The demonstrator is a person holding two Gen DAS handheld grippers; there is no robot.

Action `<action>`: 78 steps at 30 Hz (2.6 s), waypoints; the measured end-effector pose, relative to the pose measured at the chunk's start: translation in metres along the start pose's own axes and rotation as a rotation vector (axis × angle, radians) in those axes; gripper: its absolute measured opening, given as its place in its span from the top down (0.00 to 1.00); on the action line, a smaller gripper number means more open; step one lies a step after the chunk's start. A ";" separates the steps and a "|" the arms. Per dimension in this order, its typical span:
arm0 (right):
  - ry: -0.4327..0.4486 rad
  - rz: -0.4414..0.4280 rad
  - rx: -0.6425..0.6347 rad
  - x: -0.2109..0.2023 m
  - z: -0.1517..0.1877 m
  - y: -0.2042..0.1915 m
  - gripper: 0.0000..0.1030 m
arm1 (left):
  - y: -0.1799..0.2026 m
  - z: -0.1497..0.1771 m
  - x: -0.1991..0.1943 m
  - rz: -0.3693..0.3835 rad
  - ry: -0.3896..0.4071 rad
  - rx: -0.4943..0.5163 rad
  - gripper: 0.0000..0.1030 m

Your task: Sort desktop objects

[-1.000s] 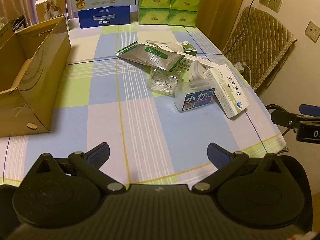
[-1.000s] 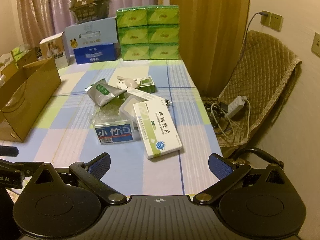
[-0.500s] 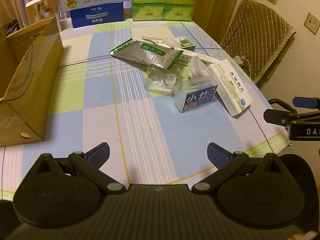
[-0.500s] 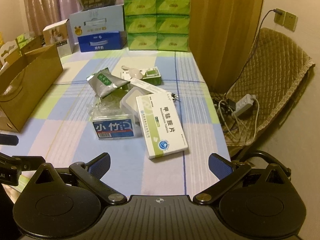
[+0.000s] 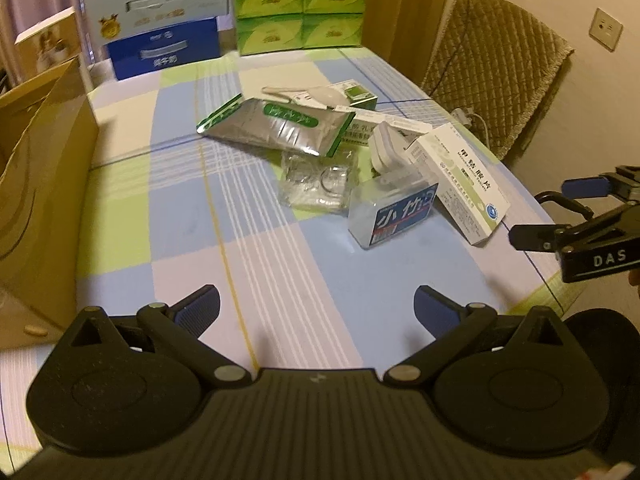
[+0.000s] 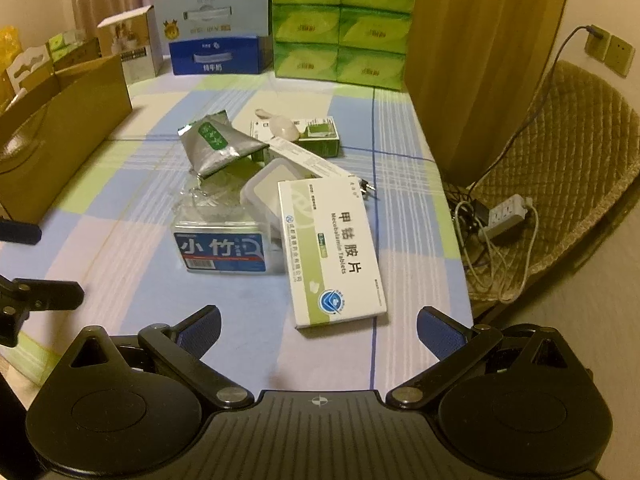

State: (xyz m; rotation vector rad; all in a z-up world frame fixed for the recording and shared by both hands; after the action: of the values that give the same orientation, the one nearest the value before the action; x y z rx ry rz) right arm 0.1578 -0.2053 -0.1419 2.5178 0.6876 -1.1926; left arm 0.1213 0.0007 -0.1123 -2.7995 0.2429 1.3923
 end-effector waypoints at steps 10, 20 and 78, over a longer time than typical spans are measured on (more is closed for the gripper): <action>-0.022 -0.006 -0.036 0.021 -0.011 -0.002 0.02 | 0.002 -0.021 0.016 0.029 0.049 0.057 0.01; -0.022 -0.011 -0.056 0.032 -0.017 0.004 0.02 | 0.024 -0.029 0.040 0.078 0.020 0.265 0.02; -0.159 -0.102 -0.063 0.039 0.029 -0.049 0.24 | 0.029 0.027 0.045 0.086 -0.023 0.274 0.63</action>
State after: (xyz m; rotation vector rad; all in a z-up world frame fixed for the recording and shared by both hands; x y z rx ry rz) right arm 0.1350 -0.1640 -0.1924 2.3306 0.8078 -1.3660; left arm 0.1229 -0.0316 -0.1623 -2.5761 0.5173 1.2930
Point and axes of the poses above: each gripper's, at about its wrist camera, not at the fingertips, and x roughly the way its jaws point, y to its right, z to its underside, the point moved 8 cm from there along x, roughly the way its jaws point
